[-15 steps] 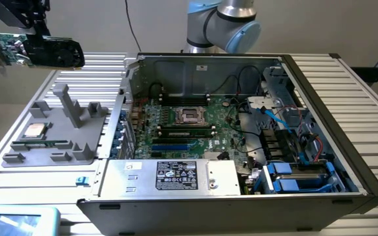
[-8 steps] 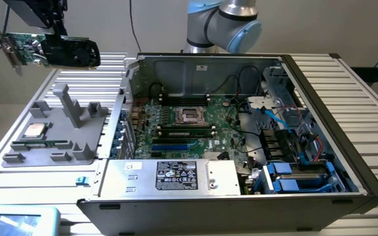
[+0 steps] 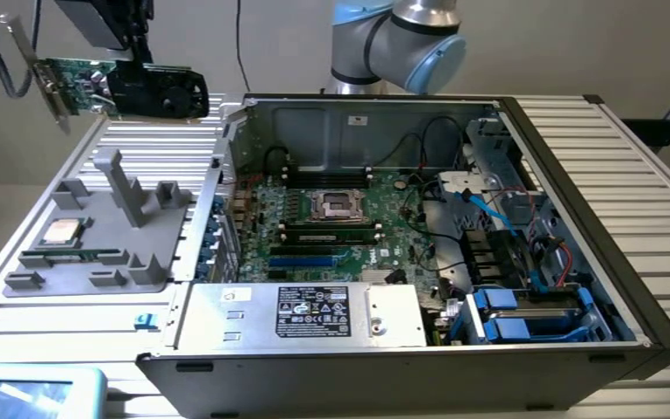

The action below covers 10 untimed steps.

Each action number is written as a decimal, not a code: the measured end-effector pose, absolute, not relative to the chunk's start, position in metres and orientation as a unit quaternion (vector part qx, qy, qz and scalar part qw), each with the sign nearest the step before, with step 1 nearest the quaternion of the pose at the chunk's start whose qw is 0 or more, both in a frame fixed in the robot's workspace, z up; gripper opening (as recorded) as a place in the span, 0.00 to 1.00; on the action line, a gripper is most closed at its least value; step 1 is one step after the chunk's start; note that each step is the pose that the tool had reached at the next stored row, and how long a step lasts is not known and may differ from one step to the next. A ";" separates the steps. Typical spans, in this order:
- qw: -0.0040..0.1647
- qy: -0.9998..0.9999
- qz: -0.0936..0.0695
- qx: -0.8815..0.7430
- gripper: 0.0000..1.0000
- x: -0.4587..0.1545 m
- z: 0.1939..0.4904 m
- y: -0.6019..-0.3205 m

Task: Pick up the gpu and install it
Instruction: 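Pick up the gpu and move the gpu toward the slot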

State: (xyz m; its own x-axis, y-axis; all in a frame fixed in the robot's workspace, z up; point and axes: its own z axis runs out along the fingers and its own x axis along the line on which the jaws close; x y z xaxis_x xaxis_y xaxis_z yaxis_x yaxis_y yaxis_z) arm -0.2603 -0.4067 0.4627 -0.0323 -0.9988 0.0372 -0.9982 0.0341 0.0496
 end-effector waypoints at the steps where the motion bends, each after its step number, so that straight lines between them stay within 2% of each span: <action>1: 0.031 -0.718 -0.005 0.695 0.25 -0.256 0.463 -0.407; 10: 0.032 -0.718 -0.006 0.695 0.25 -0.217 0.463 -0.406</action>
State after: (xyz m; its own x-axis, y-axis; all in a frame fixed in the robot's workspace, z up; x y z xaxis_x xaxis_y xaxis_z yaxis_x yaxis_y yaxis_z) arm -0.2170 -0.4061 0.4627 -0.0321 -0.9988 0.0372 -0.9980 0.0341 0.0540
